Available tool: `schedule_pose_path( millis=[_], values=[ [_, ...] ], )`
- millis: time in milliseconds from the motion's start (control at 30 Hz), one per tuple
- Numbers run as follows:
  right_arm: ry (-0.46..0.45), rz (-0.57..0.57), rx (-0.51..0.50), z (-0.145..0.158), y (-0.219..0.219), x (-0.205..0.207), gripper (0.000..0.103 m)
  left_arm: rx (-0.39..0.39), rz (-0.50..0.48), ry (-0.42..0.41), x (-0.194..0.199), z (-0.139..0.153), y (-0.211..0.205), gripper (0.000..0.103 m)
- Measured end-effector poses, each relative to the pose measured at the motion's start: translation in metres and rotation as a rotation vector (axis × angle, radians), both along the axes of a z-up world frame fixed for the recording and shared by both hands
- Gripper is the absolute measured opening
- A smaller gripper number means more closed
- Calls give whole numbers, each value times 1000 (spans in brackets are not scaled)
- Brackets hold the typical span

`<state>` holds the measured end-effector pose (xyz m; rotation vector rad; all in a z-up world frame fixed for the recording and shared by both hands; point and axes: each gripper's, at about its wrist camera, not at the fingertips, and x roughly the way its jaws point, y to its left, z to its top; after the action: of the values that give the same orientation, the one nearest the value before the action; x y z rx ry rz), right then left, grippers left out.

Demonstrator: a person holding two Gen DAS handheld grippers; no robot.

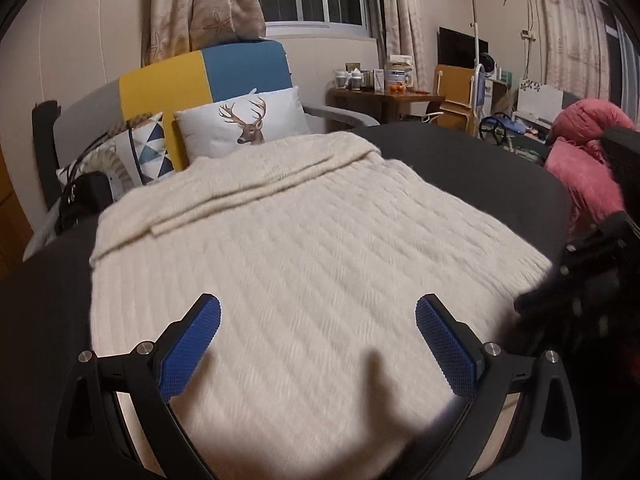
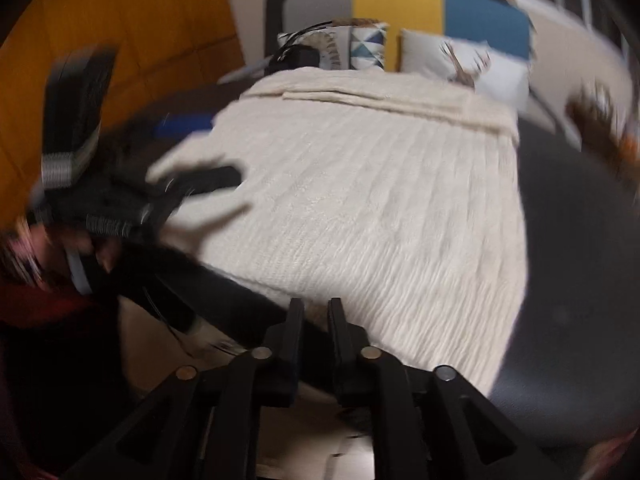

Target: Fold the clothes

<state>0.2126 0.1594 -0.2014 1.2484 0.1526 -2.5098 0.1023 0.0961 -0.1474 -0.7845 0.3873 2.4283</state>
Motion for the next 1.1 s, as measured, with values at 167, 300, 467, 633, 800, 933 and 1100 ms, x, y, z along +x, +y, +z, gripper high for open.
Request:
schedule_pose_path(
  millis=[167, 300, 467, 633, 800, 933, 1100],
  values=[
    [137, 101, 336, -10, -38, 11, 23, -105, 89, -113, -46, -24, 13, 100],
    [251, 191, 613, -21, -69, 22, 23, 46, 160, -310, -66, -37, -8, 100],
    [291, 250, 768, -33, -81, 23, 23, 26, 137, -246, -56, -43, -10, 100],
    [308, 282, 855, -42, -85, 22, 23, 36, 135, -235, -56, -43, -11, 100],
    [325, 314, 943, -51, -90, 21, 23, 46, 131, -234, -57, -43, -12, 100],
    [338, 339, 1013, -58, -94, 21, 23, 43, 131, -230, -56, -43, -11, 100],
    [316, 352, 1009, -56, -86, 23, 23, 47, 130, -230, -56, -44, -12, 100]
  ],
)
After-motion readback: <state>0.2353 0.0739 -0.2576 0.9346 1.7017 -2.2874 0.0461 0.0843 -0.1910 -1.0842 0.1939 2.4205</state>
